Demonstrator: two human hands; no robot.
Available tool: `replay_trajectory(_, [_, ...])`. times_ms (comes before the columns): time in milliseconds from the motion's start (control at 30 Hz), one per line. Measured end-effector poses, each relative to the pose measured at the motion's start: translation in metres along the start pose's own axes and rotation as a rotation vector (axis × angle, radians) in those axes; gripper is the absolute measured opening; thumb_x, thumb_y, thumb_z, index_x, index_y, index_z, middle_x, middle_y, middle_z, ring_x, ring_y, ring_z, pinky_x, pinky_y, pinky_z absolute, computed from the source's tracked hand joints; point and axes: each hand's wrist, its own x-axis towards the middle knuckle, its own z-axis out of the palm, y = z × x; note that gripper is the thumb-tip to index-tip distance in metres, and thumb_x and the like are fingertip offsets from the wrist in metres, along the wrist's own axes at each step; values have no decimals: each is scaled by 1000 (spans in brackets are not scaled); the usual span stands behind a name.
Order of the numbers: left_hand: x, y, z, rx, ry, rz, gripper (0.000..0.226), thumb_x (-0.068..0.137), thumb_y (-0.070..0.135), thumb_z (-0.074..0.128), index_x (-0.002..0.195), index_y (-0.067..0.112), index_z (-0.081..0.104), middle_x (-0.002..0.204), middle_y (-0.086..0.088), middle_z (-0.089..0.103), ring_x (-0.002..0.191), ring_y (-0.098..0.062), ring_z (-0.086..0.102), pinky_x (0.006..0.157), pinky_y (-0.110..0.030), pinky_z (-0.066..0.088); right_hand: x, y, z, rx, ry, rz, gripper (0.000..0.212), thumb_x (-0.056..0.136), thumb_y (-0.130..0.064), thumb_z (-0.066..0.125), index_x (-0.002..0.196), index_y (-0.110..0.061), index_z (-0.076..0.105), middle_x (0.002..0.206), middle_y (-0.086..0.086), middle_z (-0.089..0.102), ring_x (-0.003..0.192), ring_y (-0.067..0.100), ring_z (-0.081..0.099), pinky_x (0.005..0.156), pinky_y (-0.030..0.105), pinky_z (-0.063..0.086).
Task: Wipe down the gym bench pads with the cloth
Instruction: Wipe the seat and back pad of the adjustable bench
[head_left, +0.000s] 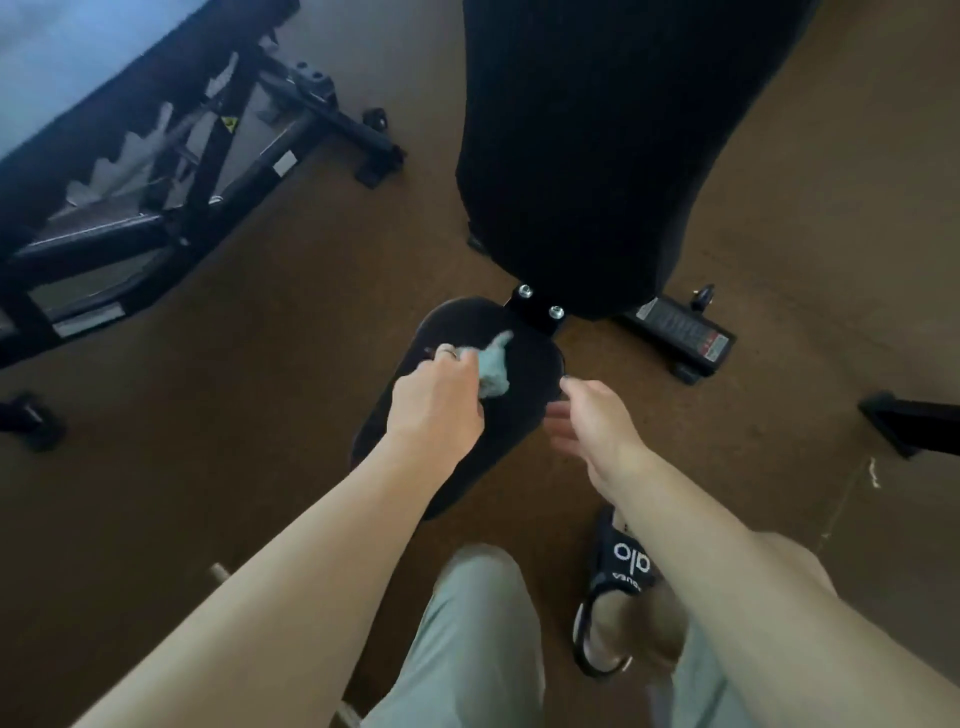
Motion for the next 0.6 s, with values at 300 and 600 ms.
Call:
replay_trajectory(300, [43, -1, 112, 24, -51, 192, 76, 73, 95, 42, 109, 29, 48, 104, 9, 50, 86, -16, 57, 73, -36, 52, 146, 64, 36, 34, 247, -325, 47, 106, -46, 41, 145, -20, 47, 142, 8, 49, 129, 30, 48, 102, 42, 37])
replay_trajectory(600, [35, -3, 126, 39, 289, 340, 46, 102, 43, 46, 138, 14, 48, 136, -7, 50, 121, -26, 56, 95, -38, 50, 158, 60, 46, 236, 82, -99, 88, 75, -81, 36, 153, -40, 39, 158, -1, 40, 140, 32, 44, 116, 58, 33])
